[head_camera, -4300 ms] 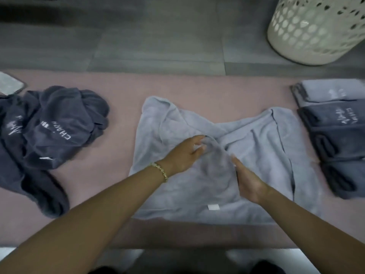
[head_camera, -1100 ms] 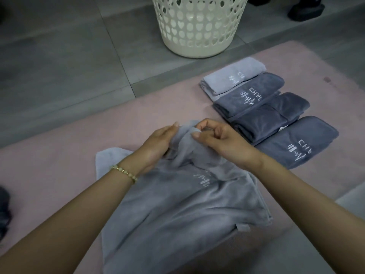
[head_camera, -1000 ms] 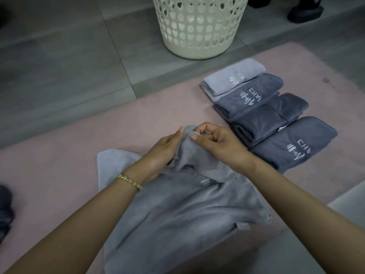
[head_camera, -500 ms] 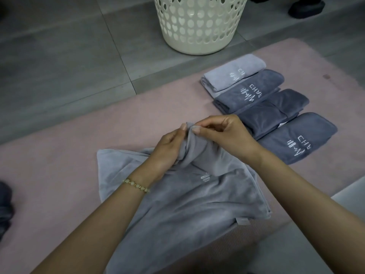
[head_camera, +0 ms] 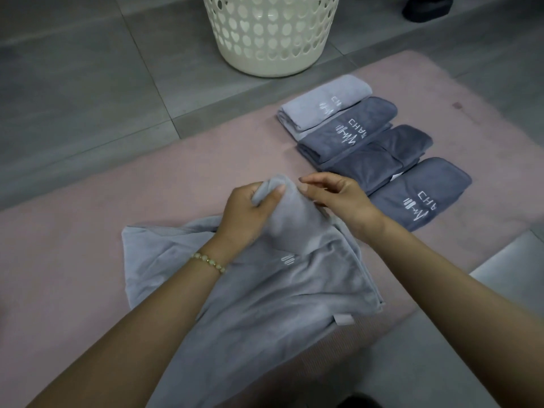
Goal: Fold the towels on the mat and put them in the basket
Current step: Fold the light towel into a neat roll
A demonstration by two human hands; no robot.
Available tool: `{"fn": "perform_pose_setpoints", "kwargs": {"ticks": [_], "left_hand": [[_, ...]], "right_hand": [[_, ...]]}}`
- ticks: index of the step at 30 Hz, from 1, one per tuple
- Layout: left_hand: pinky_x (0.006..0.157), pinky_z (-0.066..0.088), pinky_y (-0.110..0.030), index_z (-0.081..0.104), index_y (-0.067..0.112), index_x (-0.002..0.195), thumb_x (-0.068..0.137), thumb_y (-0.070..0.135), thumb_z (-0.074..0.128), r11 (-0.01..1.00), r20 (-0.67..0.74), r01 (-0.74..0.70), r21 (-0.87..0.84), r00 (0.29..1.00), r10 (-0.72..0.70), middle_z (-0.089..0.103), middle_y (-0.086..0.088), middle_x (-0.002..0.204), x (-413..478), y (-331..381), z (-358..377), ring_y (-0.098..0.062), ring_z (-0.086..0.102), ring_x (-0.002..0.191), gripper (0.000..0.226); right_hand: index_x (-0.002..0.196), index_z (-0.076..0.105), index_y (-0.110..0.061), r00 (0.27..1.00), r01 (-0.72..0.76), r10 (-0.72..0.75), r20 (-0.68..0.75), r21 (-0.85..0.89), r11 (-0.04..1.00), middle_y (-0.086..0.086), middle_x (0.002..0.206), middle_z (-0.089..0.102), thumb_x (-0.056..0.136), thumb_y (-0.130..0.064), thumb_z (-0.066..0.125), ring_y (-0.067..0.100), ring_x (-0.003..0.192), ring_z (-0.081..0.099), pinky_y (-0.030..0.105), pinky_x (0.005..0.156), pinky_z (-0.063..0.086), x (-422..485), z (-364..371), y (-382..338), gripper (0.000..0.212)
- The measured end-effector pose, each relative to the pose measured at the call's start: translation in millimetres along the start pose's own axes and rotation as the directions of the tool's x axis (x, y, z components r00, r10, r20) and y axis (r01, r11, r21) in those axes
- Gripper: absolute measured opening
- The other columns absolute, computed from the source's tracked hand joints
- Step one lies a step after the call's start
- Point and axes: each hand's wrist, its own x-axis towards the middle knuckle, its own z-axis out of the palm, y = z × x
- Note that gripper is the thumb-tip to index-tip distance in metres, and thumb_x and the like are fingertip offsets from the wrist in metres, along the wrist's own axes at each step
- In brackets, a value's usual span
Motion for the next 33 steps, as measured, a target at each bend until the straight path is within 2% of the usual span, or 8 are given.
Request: {"fn": "perform_pose_setpoints", "kwargs": {"ticks": [5, 8, 11, 16, 21, 27, 30, 33], "left_hand": [[0.050, 0.024, -0.024, 0.030, 0.019, 0.055, 0.090, 0.031, 0.062, 0.997, -0.139, 0.013, 0.080, 0.990, -0.002, 0.027, 0.005, 0.056, 29, -10, 7, -0.006, 0.023, 0.050, 0.048], [0.048, 0.025, -0.023, 0.031, 0.019, 0.055, 0.089, 0.034, 0.062, 0.997, -0.171, 0.003, 0.075, 0.985, 0.010, 0.027, 0.005, 0.056, 43, -11, 13, -0.006, 0.024, 0.048, 0.048], [0.048, 0.024, -0.024, 0.029, 0.020, 0.054, 0.088, 0.037, 0.062, 0.998, -0.173, -0.007, 0.069, 0.985, 0.019, 0.026, 0.004, 0.055, 50, -8, 17, -0.005, 0.024, 0.048, 0.051], [0.047, 0.022, -0.023, 0.036, 0.008, 0.055, 0.090, 0.038, 0.059, 0.996, -0.257, -0.043, 0.079, 0.964, 0.062, 0.023, 0.002, 0.055, 50, -1, 13, -0.005, 0.021, 0.048, 0.051], [0.049, 0.027, -0.016, 0.033, 0.021, 0.056, 0.091, 0.038, 0.057, 0.998, -0.428, 0.045, 0.032, 0.903, -0.027, 0.030, 0.008, 0.058, 50, 18, -39, 0.001, 0.027, 0.046, 0.045], [0.052, 0.030, -0.012, 0.034, 0.023, 0.061, 0.099, 0.030, 0.046, 0.998, -0.614, 0.057, -0.016, 0.788, -0.055, 0.034, 0.007, 0.062, 8, 59, -163, 0.006, 0.036, 0.046, 0.040], [0.051, 0.032, -0.017, 0.036, 0.023, 0.062, 0.101, 0.029, 0.040, 0.997, -0.633, 0.076, 0.018, 0.773, -0.047, 0.036, 0.004, 0.062, -35, 85, -228, -0.005, 0.037, 0.059, 0.040], [0.042, 0.033, -0.006, 0.040, 0.021, 0.064, 0.102, 0.027, 0.038, 0.997, -0.694, 0.070, 0.019, 0.719, -0.037, 0.040, 0.004, 0.065, -85, 113, -274, 0.003, 0.042, 0.048, 0.038]], "right_hand": [[0.085, 0.065, -0.010, 0.974, -0.213, 0.181, -0.139, -0.271, 0.939, -0.001, 0.075, 0.060, 0.077, -0.010, 0.076, 0.007, 0.068, 0.053, 0.019, 0.066, 0.047, -23, -71, 60, 0.014], [0.082, 0.067, -0.009, 0.928, -0.371, 0.336, -0.158, -0.444, 0.816, -0.002, 0.074, 0.061, 0.072, -0.027, 0.081, 0.010, 0.069, 0.053, 0.023, 0.068, 0.045, -46, -98, 94, 0.026], [0.078, 0.060, -0.015, 0.873, -0.483, 0.462, -0.159, -0.421, 0.768, -0.001, 0.079, 0.059, 0.069, -0.029, 0.083, 0.015, 0.077, 0.052, 0.032, 0.081, 0.048, -64, -101, 121, 0.028], [0.079, 0.054, -0.017, 0.855, -0.494, 0.501, -0.135, -0.505, 0.707, -0.004, 0.078, 0.055, 0.072, -0.032, 0.080, 0.014, 0.077, 0.051, 0.025, 0.066, 0.043, -76, -89, 144, 0.031], [0.068, 0.049, -0.016, 0.952, -0.267, 0.306, 0.004, -0.480, 0.836, -0.007, 0.061, 0.042, 0.083, -0.024, 0.071, 0.006, 0.059, 0.040, 0.020, 0.058, 0.037, -77, -78, 114, 0.028], [0.071, 0.058, -0.004, 0.992, 0.036, 0.004, 0.127, -0.315, 0.948, -0.011, 0.049, 0.049, 0.086, -0.015, 0.067, -0.001, 0.042, 0.043, 0.010, 0.045, 0.035, -90, -52, -26, 0.021], [0.076, 0.068, -0.009, 0.978, 0.161, -0.107, 0.181, -0.312, 0.936, -0.013, 0.058, 0.064, 0.084, -0.018, 0.069, -0.004, 0.055, 0.055, 0.010, 0.057, 0.044, -105, -41, -95, 0.012], [0.078, 0.071, -0.009, 0.949, 0.196, -0.083, 0.304, -0.362, 0.911, -0.007, 0.074, 0.069, 0.080, -0.030, 0.072, 0.001, 0.070, 0.059, 0.011, 0.067, 0.046, -123, -25, -146, 0.022]]}}
